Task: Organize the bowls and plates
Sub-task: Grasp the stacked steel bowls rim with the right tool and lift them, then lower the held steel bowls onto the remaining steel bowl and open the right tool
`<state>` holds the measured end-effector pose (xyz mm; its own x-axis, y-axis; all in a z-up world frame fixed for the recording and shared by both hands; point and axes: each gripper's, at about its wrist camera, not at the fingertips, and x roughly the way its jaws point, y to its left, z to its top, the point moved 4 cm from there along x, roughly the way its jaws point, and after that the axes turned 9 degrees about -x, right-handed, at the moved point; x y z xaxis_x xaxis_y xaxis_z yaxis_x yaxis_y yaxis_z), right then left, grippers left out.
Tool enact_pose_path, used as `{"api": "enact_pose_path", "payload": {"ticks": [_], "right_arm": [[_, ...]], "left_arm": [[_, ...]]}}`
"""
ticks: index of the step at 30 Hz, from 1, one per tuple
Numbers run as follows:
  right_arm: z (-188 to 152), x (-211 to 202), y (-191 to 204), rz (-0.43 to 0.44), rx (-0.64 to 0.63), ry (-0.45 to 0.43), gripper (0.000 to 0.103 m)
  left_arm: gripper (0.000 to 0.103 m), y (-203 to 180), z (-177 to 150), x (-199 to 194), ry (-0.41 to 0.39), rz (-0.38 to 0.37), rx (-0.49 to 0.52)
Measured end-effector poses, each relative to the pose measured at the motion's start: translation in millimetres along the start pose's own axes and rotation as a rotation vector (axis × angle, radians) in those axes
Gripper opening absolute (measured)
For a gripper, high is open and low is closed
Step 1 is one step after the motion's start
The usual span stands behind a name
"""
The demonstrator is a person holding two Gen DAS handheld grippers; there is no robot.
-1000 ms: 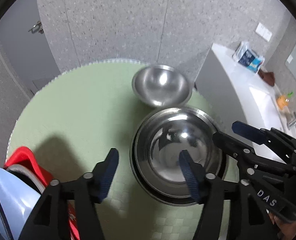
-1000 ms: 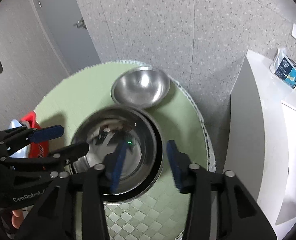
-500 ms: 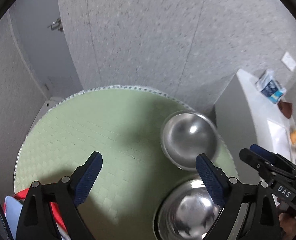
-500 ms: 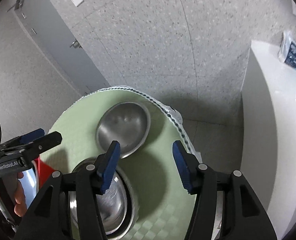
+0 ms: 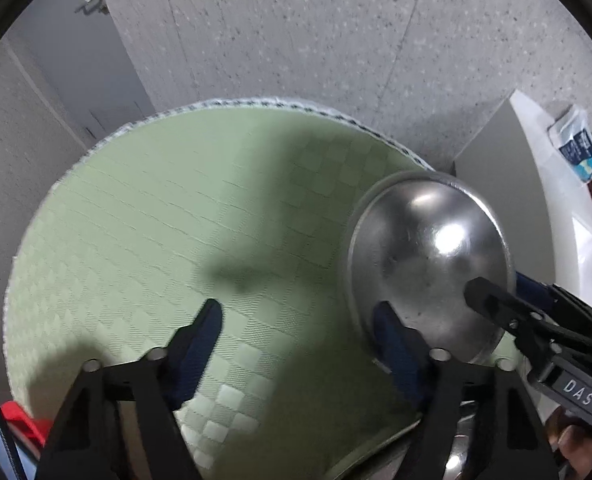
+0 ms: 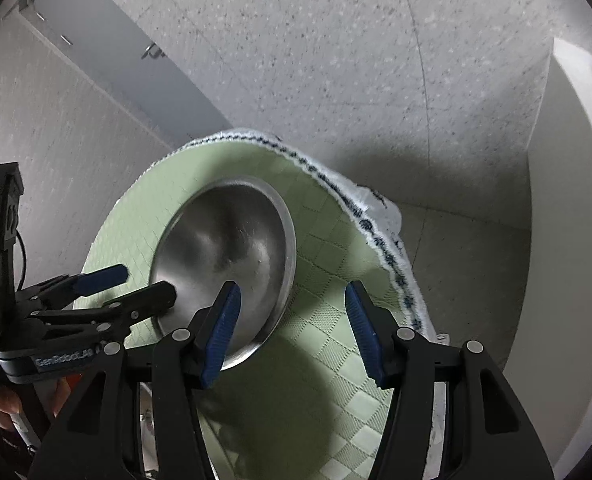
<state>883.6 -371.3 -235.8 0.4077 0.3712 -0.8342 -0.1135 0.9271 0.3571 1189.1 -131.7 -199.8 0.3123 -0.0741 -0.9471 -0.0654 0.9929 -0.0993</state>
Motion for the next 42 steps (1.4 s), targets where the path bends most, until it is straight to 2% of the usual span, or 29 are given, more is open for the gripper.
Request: {"api": "enact_pose_path", "payload": {"ticks": [2,3,8,10,15,21,24,29,36,42], "right_arm": [[-0.3,4.7,-1.8,0.011,-0.001,0.011,0.047],[-0.4,6.4,-1.1,0.020,-0.004,0.015,0.045],[0.0,10.2,7.0,0.045,-0.019,0.022,0.023],[1.7,9.3,11.1,0.027,-0.030,0.017,0.022],[3.6,-3.9,17.0,0.006,-0.034,-0.024,0.022],[17.8,-45.8,38.5,-0.050,-0.083,-0.122,0.022],[18.4,-68.2,53.2,-0.068,-0.102,-0.160,0.022],[4.9,-97.7,77.3,-0.083,-0.115,-0.202,0.022],[-23.5,-119.9,102.0,-0.095,-0.108,-0.213,0.022],[-57.8,-121.5,111.2,-0.110,-0.087,-0.185,0.023]], "left_arm": [[0.055,-0.4,3.7,5.7,0.015,-0.021,0.010],[0.053,-2.5,5.0,5.9,0.018,-0.028,0.016],[0.015,-13.4,17.6,13.3,0.030,-0.091,0.052],[0.015,-9.0,18.1,13.3,0.023,-0.081,0.059],[0.014,-1.4,17.9,-3.2,-0.029,-0.127,0.035],[0.014,0.3,6.8,-58.8,-0.160,-0.155,0.063],[0.014,4.8,-2.3,-84.1,-0.200,-0.172,0.074],[0.014,16.5,-34.9,-122.4,-0.234,-0.196,0.085],[0.014,43.1,-99.3,-181.0,-0.249,-0.219,0.107],[0.014,58.6,-135.0,-189.8,-0.224,-0.208,0.136]]}}
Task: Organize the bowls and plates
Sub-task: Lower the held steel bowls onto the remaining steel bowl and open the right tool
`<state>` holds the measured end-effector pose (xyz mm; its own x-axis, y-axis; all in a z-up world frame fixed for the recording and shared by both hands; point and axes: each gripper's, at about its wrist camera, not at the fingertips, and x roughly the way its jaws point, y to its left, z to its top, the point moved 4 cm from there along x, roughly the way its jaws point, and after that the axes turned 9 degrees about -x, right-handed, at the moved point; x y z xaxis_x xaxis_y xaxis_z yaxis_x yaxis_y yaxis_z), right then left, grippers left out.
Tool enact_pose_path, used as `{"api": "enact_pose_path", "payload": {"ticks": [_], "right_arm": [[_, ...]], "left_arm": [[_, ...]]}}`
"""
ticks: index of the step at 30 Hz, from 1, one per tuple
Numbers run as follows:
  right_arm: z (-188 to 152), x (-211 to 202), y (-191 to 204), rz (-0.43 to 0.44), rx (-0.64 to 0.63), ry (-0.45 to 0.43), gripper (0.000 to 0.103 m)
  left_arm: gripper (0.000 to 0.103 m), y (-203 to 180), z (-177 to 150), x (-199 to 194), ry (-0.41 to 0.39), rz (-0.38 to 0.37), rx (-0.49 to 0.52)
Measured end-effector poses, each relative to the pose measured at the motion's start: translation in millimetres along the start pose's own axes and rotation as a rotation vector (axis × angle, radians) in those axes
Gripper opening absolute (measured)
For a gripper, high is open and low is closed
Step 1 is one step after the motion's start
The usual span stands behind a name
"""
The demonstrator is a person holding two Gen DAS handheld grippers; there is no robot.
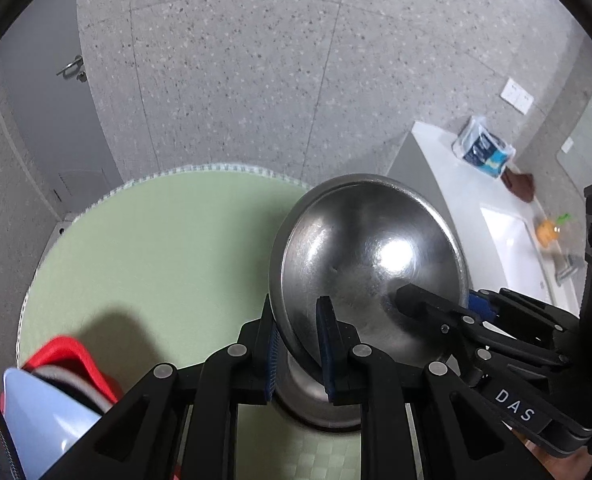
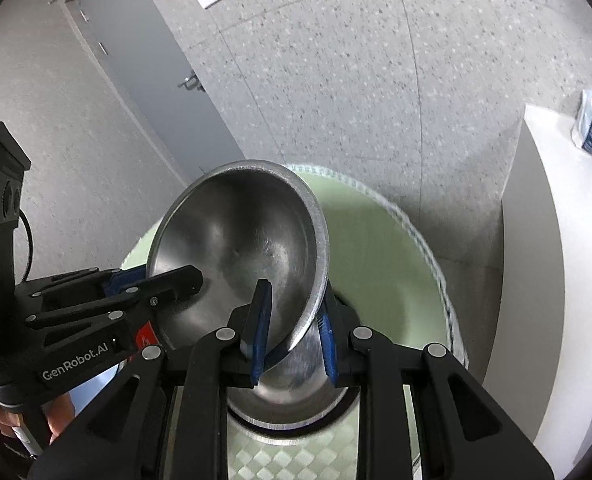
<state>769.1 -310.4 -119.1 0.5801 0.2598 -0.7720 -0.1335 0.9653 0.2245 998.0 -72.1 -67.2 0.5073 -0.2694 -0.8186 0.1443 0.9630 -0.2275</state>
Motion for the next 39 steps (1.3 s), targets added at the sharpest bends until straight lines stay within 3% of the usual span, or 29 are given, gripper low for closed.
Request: {"api": "enact_pose_path", "payload": {"ticks": [9,17,28,33,39], "right_arm": [[-44.5,11.0,2.1,-0.014,0.036,0.071,0.023],[-57.9,20.3,0.6,-0.031,0.037,0.105,0.022],[-59.8,24.1,3.2,-0.050,0.009,0.112,0.024],[-61.1,21.4,7.8,-0.076,-0.016,0.118,0.026],[-61.7,16.6,7.3,-0.088,-0.017,0.118,0.029]], "left_arm": [[0.014,-3.0,-14.0,27.3,0.082,0.008,0.006],[0.015,-5.7,-14.4,50.8,0.126,0.022,-0.004],[0.015,-18.2,-14.6,62.3,0.098,0.050,0.015],[0.020,-29.0,-25.2,62.9,0.085,0.101,0.065],[0.028,-37.3,-31.1,65.1,0.087,0.104,0.072]]}}
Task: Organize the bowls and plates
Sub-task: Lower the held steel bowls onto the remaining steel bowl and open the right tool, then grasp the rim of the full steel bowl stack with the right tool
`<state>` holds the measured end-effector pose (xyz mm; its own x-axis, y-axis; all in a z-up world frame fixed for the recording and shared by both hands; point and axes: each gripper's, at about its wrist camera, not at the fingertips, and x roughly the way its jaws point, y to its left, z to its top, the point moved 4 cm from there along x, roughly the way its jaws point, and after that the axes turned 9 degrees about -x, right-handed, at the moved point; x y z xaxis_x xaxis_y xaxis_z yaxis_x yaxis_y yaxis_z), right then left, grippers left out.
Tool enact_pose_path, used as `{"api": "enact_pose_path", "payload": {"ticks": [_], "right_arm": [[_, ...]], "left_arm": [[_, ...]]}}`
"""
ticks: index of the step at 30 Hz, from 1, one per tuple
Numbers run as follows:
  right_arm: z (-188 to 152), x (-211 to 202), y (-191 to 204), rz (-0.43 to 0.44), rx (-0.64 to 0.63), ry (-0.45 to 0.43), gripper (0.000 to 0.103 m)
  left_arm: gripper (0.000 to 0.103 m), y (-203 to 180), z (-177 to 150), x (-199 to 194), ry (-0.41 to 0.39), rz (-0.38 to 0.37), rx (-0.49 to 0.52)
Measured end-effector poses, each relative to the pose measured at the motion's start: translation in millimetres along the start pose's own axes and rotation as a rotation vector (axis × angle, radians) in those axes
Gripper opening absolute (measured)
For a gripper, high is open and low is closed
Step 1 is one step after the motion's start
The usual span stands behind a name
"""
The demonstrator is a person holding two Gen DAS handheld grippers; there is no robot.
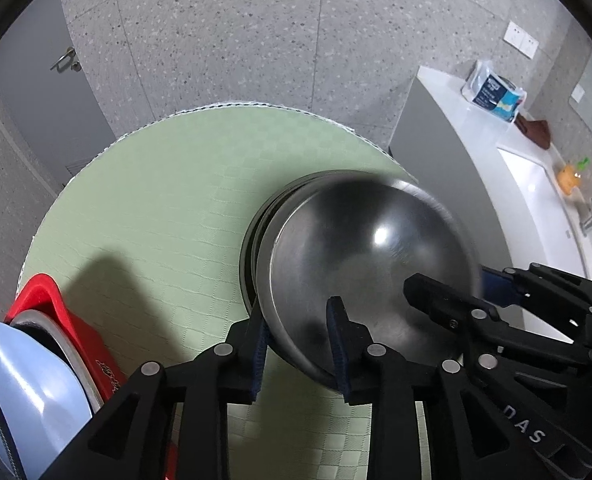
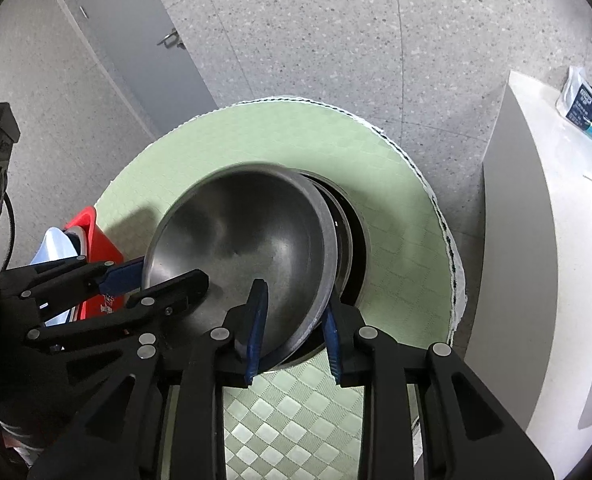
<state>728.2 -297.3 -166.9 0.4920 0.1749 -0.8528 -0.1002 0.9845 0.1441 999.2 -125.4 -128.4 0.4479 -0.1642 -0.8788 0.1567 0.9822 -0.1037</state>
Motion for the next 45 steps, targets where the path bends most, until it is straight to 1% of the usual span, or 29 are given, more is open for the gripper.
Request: {"api": "enact_pose_path", "payload": {"ticks": [2,3,6,8,9,10,11,12,13,14,18,20,24,31,33,34,35,36,38,40,45], "right_arm": [[-0.7,-2.4,-3.5,-0.011,0.008,0.002,0.033],[-1.3,-3.5,-5.1,-0.011,0.012,0.001,0.034],[-2.4,-6.1,-8.4,0.004,0.025,-0.007,0.036],[-2.3,-9.4,-10.4,-0.004,0.029,-0.015,0.037],[-2.3,-10.6,-11.6,-0.001,0.033,-0.018,0.038],[-2.2,-13.0,-14.0,-0.002,0.040,-0.025,0.041],[-2.0,-15.4,-16.7,-0.007,0.044,-0.032,0.047],[-2.1,-18.0,-19.3,-0.010,0.050,-0.040,0.050],[-2.0,-20.7,-22.6,-0.013,0.059,-0.052,0.057],[-2.1,-23.2,-26.3,-0.017,0.068,-0.063,0.062],[-1.4,-21.4,-42.5,-0.014,0.111,-0.069,0.068],[-1.9,-12.8,-49.3,0.019,0.139,-0.052,0.069],[-2.5,10.9,-53.4,0.098,0.167,-0.002,0.069],[1.7,39.7,-48.5,0.212,0.155,0.052,0.069],[1.5,46.8,-47.7,0.246,0.156,0.064,0.065],[-0.4,48.4,-48.3,0.262,0.156,0.069,0.059],[-0.9,50.8,-47.4,0.285,0.153,0.075,0.054],[-1.9,52.9,-46.6,0.288,0.148,0.081,0.054],[0.1,54.4,-46.4,0.296,0.132,0.077,0.053],[2.3,55.1,-45.6,0.300,0.117,0.082,0.052],[4.5,52.6,-43.9,0.303,0.084,0.080,0.052]], "left_arm": [[0.039,2.6,1.5,0.4,0.000,0.008,-0.010],[0.040,2.7,1.6,0.4,-0.001,0.003,-0.015],[0.050,3.9,2.1,-1.3,-0.011,0.021,-0.015],[0.061,4.3,2.8,-5.5,-0.028,0.025,-0.018],[0.064,5.0,2.3,-7.7,-0.035,0.021,-0.025],[0.072,6.6,2.3,-11.1,-0.047,0.019,-0.037],[0.082,9.0,2.7,-14.6,-0.066,0.020,-0.053],[0.087,12.5,1.2,-16.9,-0.079,0.023,-0.066],[0.094,14.4,0.9,-18.9,-0.092,0.029,-0.082],[0.095,17.3,0.8,-20.1,-0.103,0.032,-0.098],[0.096,23.8,-2.3,-11.5,-0.081,0.025,-0.156],[0.096,25.4,-3.4,-0.7,-0.054,0.047,-0.169],[0.096,28.2,-0.7,15.1,-0.014,0.052,-0.195],[0.095,29.6,5.2,43.0,0.049,0.051,-0.234],[0.087,30.0,7.8,49.1,0.057,0.039,-0.245],[0.077,30.0,9.0,51.8,0.066,0.029,-0.244],[0.066,27.9,8.6,56.4,0.086,0.004,-0.249],[0.060,28.7,8.9,58.1,0.089,-0.027,-0.262],[0.040,26.6,13.1,60.7,0.084,-0.072,-0.281],[0.041,25.9,17.0,61.3,0.075,-0.045,-0.269],[0.040,31.6,18.9,60.0,0.059,-0.045,-0.290]]}}
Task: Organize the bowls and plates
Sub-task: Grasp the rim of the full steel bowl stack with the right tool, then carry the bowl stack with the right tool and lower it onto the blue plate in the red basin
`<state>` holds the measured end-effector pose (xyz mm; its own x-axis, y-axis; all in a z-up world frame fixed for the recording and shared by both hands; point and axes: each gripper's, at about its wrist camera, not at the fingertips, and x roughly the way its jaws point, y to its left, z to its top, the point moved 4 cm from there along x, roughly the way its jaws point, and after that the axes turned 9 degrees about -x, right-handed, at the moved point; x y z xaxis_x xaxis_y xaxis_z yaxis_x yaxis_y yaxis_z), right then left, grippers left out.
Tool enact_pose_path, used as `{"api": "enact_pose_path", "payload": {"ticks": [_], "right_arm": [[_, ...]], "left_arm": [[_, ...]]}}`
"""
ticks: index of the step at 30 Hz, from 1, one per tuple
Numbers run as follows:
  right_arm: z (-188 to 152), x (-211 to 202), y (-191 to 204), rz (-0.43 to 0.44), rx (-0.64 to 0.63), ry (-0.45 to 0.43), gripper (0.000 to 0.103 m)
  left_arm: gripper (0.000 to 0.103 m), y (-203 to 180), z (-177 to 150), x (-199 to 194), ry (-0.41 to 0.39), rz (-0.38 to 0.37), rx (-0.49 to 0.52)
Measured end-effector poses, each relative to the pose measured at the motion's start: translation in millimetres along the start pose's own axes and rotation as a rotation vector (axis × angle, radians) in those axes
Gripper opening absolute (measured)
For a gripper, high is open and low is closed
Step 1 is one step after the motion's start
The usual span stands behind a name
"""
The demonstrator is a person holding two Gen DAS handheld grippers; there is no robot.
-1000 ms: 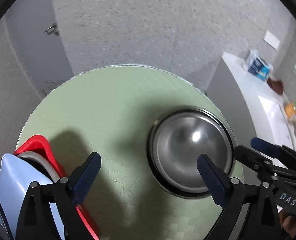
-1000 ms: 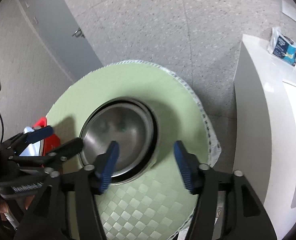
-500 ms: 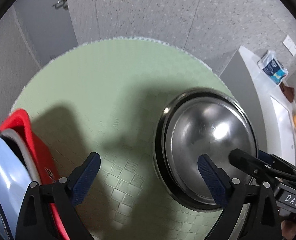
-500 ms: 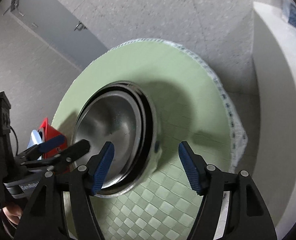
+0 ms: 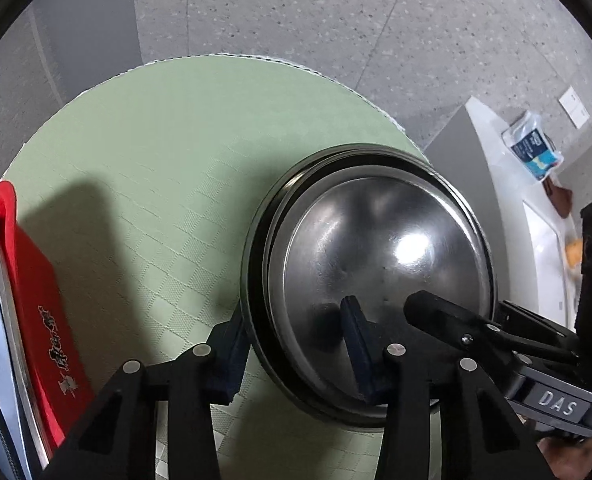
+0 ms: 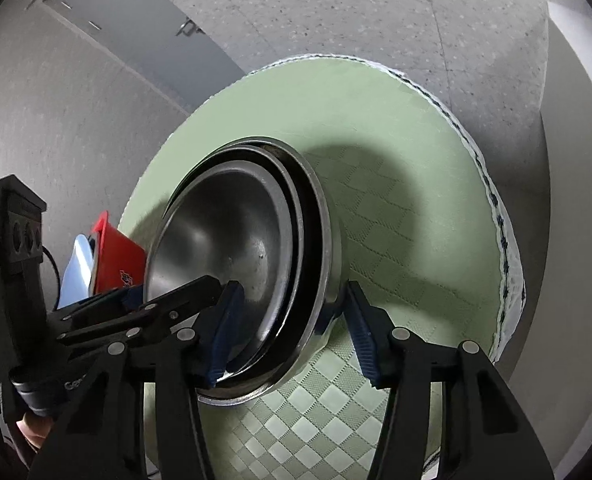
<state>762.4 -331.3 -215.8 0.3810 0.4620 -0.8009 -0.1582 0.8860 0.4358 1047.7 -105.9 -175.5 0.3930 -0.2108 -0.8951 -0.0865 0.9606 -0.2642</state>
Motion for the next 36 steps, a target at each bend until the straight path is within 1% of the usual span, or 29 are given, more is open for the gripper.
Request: {"api": "enact_pose_path", "payload": {"ticks": [1,3,5,9,13,17,19,23,26,28,32,36], "right_arm": [[0.6,-1.4,3.8,0.000,-0.009,0.000,0.052],[1.6,-7.2,6.9,-0.004,-0.020,-0.016,0.052],[3.6,-15.5,11.5,-0.012,-0.027,-0.037,0.052],[10.1,-35.7,29.9,-0.019,-0.040,-0.095,0.052],[17.6,-52.6,70.9,-0.034,-0.091,-0.151,0.052],[19.2,-57.6,119.8,-0.027,-0.142,-0.187,0.052],[20.2,-56.3,144.4,-0.016,-0.168,-0.198,0.052],[17.9,-36.7,193.9,0.015,-0.209,-0.196,0.052],[10.7,-17.7,222.1,0.041,-0.230,-0.177,0.052],[4.1,-0.2,239.8,0.061,-0.238,-0.149,0.052],[-9.5,33.9,258.7,0.082,-0.246,-0.088,0.052],[-23.8,63.4,272.0,0.071,-0.256,-0.027,0.052]], "left_arm": [[0.040,0.1,2.7,-2.3,-0.009,-0.003,0.001],[0.040,-6.4,-3.5,-8.7,-0.027,-0.008,0.008],[0.040,-6.6,-10.7,-26.2,-0.051,-0.024,0.021],[0.039,3.1,-13.1,-66.2,-0.110,-0.065,0.038],[0.039,26.7,-24.9,-110.4,-0.170,-0.084,0.043],[0.039,57.2,-34.1,-155.4,-0.228,-0.077,0.037],[0.039,80.3,-44.1,-178.3,-0.255,-0.068,0.025],[0.039,127.5,-65.1,-218.1,-0.290,-0.025,-0.007],[0.039,161.0,-86.7,-242.4,-0.296,0.011,-0.031],[0.039,175.0,-94.4,-249.2,-0.295,0.027,-0.043],[0.038,205.1,-117.6,-259.5,-0.277,0.068,-0.058],[0.038,222.0,-123.2,-259.0,-0.244,0.091,-0.071]]}}
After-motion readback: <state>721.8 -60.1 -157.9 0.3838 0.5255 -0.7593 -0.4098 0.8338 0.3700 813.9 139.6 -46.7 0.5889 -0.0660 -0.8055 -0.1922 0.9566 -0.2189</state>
